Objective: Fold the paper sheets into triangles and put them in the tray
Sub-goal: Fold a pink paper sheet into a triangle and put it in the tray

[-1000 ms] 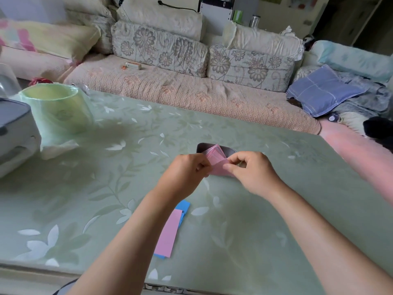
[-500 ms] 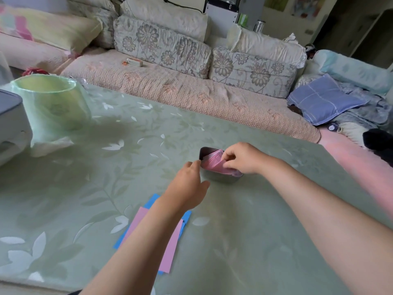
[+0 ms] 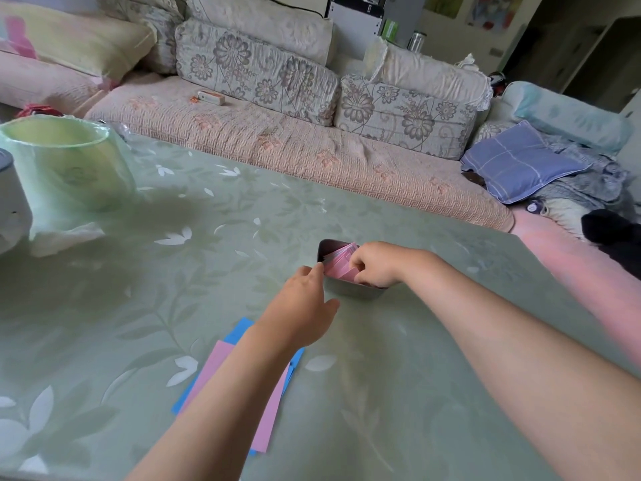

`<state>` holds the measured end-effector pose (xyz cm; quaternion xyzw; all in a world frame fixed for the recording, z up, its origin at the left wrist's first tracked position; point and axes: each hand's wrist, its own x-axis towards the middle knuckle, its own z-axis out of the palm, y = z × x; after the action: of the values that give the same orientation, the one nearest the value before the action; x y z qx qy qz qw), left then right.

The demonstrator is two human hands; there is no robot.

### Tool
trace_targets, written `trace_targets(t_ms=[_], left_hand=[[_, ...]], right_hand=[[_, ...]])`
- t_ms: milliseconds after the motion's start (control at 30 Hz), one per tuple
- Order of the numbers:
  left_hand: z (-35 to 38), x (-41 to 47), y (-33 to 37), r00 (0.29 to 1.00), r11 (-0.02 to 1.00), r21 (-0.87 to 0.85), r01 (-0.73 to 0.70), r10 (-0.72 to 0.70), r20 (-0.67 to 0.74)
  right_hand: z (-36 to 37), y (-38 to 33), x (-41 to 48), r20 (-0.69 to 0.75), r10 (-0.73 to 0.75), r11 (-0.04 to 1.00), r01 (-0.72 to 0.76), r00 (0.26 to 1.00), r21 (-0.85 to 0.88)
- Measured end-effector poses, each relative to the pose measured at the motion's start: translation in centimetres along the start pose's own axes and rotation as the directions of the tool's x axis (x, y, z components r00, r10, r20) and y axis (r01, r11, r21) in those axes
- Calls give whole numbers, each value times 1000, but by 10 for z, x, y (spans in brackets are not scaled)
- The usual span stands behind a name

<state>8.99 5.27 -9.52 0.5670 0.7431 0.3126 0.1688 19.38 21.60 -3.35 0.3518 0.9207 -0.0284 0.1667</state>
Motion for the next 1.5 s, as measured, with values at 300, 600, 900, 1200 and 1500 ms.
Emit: trace_targets(t_ms=[300,600,900,1200,1500], left_hand=[[-2,-1,2,1000,1000,8,-1,1,5],[-2,-1,1,1000,1000,21,11,-11,7],[-23,-15,-5,999,996,82,33,-33,-2],[-68,-61,-44,974,956,285,66,-124,191],[-83,-110,-63,964,900,435,-26,-93,250]], right_hand=[[6,-2,5,-124,50,995,-60,991,-79],[13,-2,5,-296,143,988,-155,944,-16],[8,-21,-47,-443,139,963,-16,886,268],[43,-105,-100,-312,-24,907,152,950,392],[68,-145,-114,-154,-32,947,79,988,310]])
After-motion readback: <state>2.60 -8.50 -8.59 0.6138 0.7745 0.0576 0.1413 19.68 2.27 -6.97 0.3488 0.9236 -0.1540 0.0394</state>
